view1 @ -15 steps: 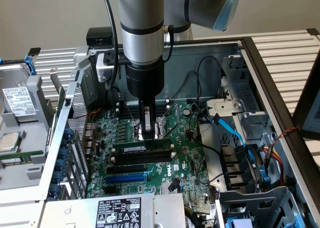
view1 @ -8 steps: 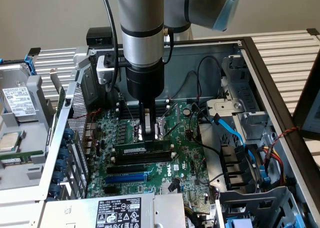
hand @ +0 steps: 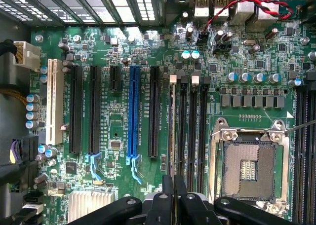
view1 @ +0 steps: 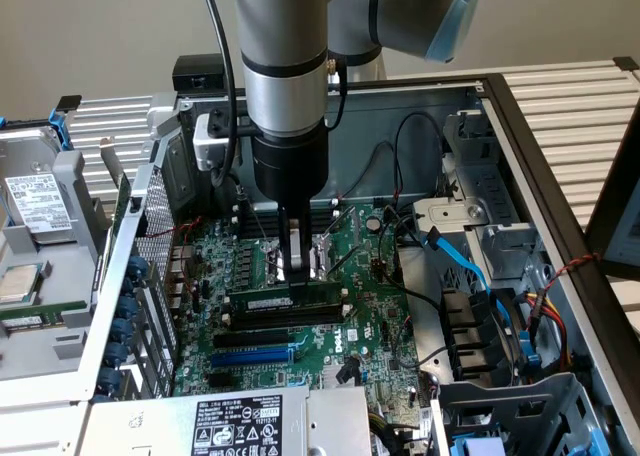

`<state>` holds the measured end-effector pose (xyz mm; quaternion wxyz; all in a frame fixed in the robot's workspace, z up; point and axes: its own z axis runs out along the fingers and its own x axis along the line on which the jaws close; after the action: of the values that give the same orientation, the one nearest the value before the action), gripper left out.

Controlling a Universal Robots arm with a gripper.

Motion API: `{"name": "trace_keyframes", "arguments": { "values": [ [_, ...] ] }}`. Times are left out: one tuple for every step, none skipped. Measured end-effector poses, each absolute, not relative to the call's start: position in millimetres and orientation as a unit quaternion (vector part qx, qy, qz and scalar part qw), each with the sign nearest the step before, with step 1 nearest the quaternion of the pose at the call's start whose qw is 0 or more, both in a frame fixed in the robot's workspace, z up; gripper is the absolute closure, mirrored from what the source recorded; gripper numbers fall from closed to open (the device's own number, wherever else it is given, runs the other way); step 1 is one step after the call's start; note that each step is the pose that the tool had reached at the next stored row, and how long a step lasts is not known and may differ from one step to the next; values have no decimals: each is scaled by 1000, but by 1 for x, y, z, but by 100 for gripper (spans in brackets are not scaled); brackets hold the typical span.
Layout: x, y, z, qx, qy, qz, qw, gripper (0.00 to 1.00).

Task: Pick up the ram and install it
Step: 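Insert the ram into the slot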

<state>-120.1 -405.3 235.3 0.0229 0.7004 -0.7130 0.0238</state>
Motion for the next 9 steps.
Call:
{"name": "trace_keyframes", "arguments": {
  "values": [
    [-120, -405, 235, 700, -713, 24, 23, 87],
    [-120, -405, 235, 700, -713, 25, 24, 87],
    [-120, -405, 235, 700, -713, 26, 24, 87],
    [-120, -405, 234, 700, -713, 27, 24, 87],
    [-120, -405, 234, 700, -713, 28, 25, 87],
    [-120, -405, 234, 700, -713, 28, 25, 87],
    [-120, -405, 234, 700, -713, 28, 25, 87],
    [-120, -405, 234, 700, -713, 28, 25, 87],
    [-121, -405, 234, 700, -713, 28, 25, 87]
  ]
}}
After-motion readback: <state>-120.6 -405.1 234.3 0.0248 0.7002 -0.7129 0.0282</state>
